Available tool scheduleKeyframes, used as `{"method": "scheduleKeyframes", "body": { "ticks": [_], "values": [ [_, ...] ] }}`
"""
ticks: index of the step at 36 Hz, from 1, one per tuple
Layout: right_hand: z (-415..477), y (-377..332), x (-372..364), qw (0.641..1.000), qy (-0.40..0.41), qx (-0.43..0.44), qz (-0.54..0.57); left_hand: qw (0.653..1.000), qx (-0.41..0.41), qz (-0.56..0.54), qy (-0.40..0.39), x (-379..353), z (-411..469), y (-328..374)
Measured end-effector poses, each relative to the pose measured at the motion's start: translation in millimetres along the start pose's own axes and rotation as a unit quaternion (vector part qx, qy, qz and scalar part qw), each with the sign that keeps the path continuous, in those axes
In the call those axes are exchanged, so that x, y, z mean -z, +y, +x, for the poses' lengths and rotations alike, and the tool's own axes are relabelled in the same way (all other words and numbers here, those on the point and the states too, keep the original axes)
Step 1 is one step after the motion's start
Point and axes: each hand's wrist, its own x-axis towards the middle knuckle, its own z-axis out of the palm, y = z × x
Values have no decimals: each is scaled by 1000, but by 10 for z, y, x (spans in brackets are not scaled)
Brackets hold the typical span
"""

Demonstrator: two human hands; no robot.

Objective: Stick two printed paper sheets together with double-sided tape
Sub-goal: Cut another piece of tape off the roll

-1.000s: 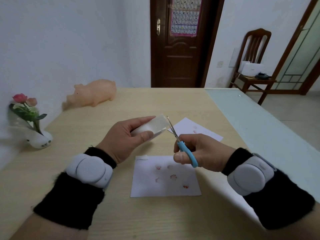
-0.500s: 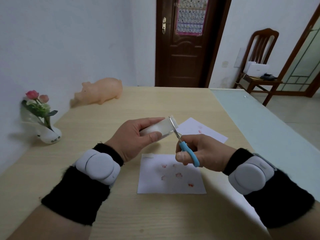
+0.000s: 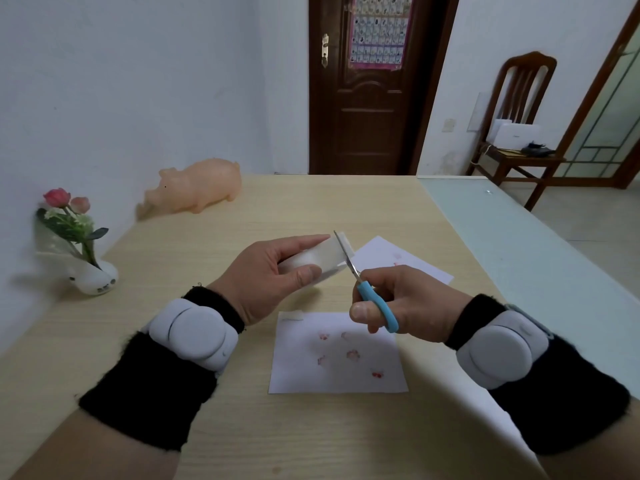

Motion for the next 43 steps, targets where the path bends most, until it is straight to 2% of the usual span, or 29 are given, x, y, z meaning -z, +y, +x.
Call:
{"method": "scheduleKeyframes", "body": {
  "ticks": [30,37,43],
  "values": [
    [34,45,-49,996,76,28,-29,1000,0,2,5,32,37,-27],
    [55,63,-64,995,92,26,-39,998,63,-16,20,43,82,-92],
    [71,78,-65,992,109,35,-50,995,80,-49,26,52,129,-138]
  ]
}}
